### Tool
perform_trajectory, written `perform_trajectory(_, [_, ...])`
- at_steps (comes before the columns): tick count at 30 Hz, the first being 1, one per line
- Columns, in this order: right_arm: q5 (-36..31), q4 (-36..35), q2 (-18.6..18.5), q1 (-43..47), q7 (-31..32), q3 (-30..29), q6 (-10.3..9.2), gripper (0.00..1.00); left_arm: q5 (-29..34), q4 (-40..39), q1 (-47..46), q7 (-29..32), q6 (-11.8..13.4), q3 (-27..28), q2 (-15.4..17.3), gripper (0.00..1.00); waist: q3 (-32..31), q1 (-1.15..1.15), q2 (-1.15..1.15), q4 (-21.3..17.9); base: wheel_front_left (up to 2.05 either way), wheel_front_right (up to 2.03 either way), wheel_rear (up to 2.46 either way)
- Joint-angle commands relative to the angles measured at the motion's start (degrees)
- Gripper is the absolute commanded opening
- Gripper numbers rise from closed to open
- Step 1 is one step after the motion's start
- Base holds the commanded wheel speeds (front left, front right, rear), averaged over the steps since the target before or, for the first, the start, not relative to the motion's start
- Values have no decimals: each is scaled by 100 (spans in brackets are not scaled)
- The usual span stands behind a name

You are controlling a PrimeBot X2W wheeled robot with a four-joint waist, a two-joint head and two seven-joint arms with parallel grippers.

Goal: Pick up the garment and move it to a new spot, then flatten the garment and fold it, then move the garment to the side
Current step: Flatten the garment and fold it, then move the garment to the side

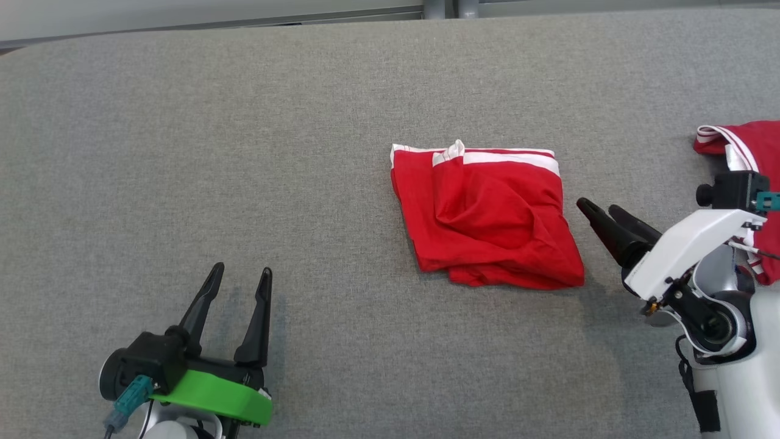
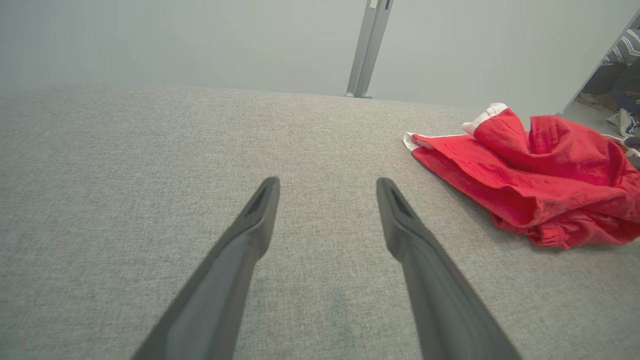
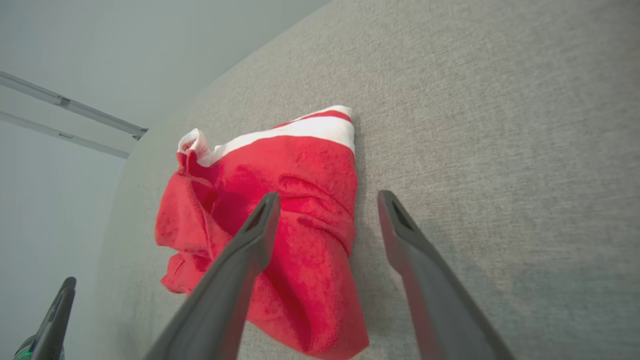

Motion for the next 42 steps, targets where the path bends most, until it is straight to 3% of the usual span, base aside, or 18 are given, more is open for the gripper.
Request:
perform_trajectory(1, [-29, 183, 103, -143, 44, -53, 2, 100, 18, 1, -95, -15, -17, 1, 4, 100, 65, 0, 15, -21, 0, 0, 0])
perform_trajectory(9, [312, 1692, 400, -880, 70, -261, 2, 100, -9, 74, -303, -14, -16, -177, 29, 100, 158, 0, 15, 147, 0, 0, 0])
perform_trajectory(14, [591, 2000, 424, -1058, 30, -128, 2, 100, -25, 127, -327, -14, -17, -211, -32, 100, 79, 0, 15, 306, 0, 0, 0])
perform_trajectory(15, [610, 2033, 412, -1064, -1, -83, 2, 31, -29, 137, -324, -14, -17, -210, -51, 100, 48, 0, 15, 346, 0, 0, 0])
perform_trajectory(16, [629, 2009, 364, -1069, 13, 25, 3, 0, -33, 144, -314, -14, -17, -196, -71, 100, 13, 0, 15, 384, 0, 0, 0])
perform_trajectory(20, [869, 1584, 166, -958, 87, 468, 3, 0, -62, 146, -222, -14, -17, -125, -155, 100, -131, 0, 15, 482, 0, 0, 0])
perform_trajectory(28, [1100, 67, -611, -625, 162, 1451, 2, 0, -47, 102, -6, -14, -17, 8, -276, 100, -303, 0, 15, 427, 0, 0, 0])
perform_trajectory(32, [1166, -130, -830, -490, 298, 1381, 2, 0, -29, 45, 33, -14, -17, 72, -336, 100, -284, 0, 15, 311, 0, 0, 0])
perform_trajectory(42, [819, 454, -1134, -566, 534, 596, 3, 0, 12, -169, -73, -14, -17, 220, -221, 100, 27, 0, 15, -282, 0, 0, 0])
